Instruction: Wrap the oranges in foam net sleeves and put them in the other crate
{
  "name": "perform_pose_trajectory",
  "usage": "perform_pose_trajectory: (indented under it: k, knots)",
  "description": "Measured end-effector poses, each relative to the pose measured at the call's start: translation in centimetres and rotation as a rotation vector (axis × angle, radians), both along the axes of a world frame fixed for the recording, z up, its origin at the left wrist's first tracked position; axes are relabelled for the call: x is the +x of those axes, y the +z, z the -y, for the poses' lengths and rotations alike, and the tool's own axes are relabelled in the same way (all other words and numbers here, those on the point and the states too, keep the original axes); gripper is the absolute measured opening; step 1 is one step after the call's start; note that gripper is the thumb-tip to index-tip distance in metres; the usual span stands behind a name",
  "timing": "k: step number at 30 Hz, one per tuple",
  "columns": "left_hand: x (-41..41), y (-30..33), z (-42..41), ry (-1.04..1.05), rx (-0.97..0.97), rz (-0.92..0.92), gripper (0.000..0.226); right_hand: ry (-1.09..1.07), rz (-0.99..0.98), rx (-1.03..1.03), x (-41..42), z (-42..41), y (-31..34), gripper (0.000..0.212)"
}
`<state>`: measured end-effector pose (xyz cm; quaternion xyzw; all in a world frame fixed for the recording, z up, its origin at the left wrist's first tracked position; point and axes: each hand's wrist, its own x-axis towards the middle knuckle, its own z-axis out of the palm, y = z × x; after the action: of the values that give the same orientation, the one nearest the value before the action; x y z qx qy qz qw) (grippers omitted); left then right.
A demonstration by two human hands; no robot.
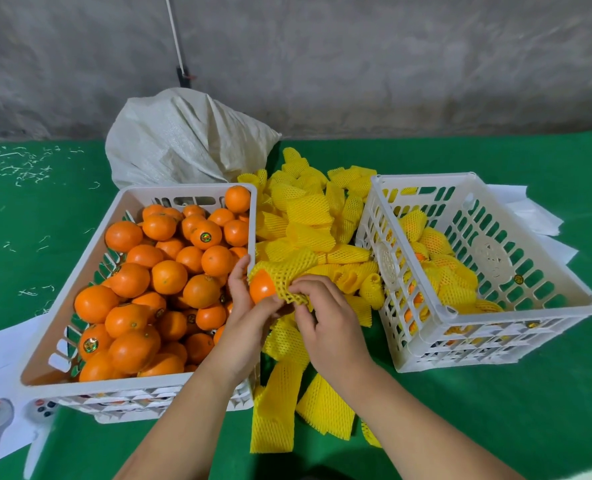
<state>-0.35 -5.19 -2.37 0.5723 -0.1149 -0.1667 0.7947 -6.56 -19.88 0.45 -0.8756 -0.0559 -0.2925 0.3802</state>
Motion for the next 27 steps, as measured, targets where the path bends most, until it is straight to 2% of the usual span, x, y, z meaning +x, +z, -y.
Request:
perform_pose_trajectory:
  k: [4,7,11,14,16,19,23,27]
  knots:
    - [-0.2,-0.4,0.4,-0.115,0.121,0.216,0.082,-0.057,0.068,-0.106,0.9,0.2,0.9,0.024]
    - [-0.6,-0.4,0.8,0.017,0.073,0.199,0.065,-0.001,0.116,-0.244,1.3,0.6,1.7,0.024]
    - [-0.6,-0.4,0.8,0.241,0.105,0.226,0.041,0.019,0.158,-0.276,0.4,1.0,1.7,0.02]
    - [-0.5,-0.5,0.8,0.37,0.066,0.153,0.051,0.08,0.123,-0.3,-0.9,-0.1,0.8,0.023]
    - [-0.6,-0.3,0.6,0.354,0.069,0.146,0.053,0.022,0.058,-0.226,-1.0,-0.6,0.4,0.032]
    - [-0.8,0.3,0.2,0.218,0.068,0.199,0.057,-0.03,-0.075,-0.012,-0.6,-0.1,0.6,0.048]
    - [-1.1,0.3,0.4,-0.02,0.149,0.28,0.068,-0.036,-0.104,0.114,0.1,0.7,0.8,0.053]
    - [-1.2,0.5,0.9,0.032,0.179,0.294,0.058,-0.121,-0.008,0.147,0.3,1.6,0.1,0.042]
